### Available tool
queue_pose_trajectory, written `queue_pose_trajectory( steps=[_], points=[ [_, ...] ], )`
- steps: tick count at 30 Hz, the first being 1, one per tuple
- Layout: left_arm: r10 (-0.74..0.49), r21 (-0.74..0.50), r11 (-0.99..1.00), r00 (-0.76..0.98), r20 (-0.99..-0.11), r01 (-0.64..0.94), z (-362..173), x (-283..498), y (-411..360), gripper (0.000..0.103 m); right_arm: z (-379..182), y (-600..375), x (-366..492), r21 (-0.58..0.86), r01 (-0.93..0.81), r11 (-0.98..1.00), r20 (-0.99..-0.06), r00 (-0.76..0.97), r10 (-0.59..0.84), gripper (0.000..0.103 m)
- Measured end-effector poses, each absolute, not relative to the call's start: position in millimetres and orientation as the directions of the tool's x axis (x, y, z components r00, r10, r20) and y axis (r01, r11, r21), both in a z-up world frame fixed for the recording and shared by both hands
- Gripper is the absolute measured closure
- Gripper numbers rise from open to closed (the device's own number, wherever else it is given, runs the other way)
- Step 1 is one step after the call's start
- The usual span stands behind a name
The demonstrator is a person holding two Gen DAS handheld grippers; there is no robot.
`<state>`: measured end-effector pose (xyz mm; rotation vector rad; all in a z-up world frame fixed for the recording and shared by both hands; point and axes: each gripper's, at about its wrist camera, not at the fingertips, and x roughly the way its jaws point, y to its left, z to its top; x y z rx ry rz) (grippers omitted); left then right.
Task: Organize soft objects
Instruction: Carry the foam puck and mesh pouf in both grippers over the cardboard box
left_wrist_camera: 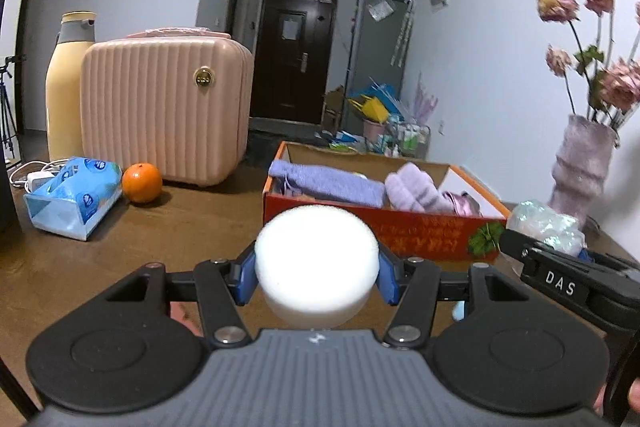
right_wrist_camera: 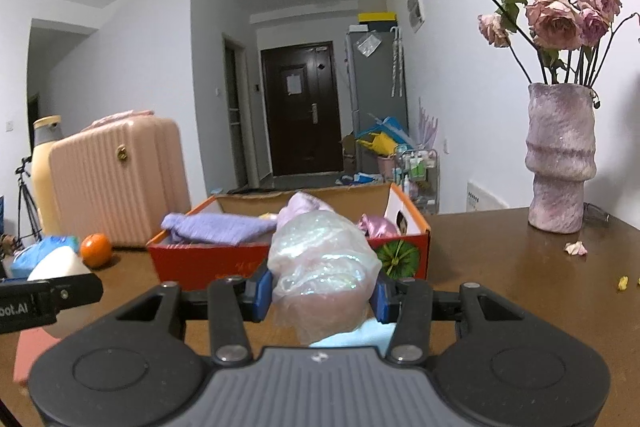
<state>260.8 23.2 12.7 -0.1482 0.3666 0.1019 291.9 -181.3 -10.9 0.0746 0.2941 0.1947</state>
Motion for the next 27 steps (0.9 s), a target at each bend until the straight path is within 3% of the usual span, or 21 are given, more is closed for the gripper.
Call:
queue_pose_trajectory(
  steps=[27],
  points=[
    [0.146, -0.204, 0.953, 0.929, -0.34, -0.224, 19.7, 385.0, 4.1, 0.045, -2.9, -206.4, 408.6, 0.151, -0.134, 0.98, -0.257, 0.951, 0.169, 0.057]
  ],
)
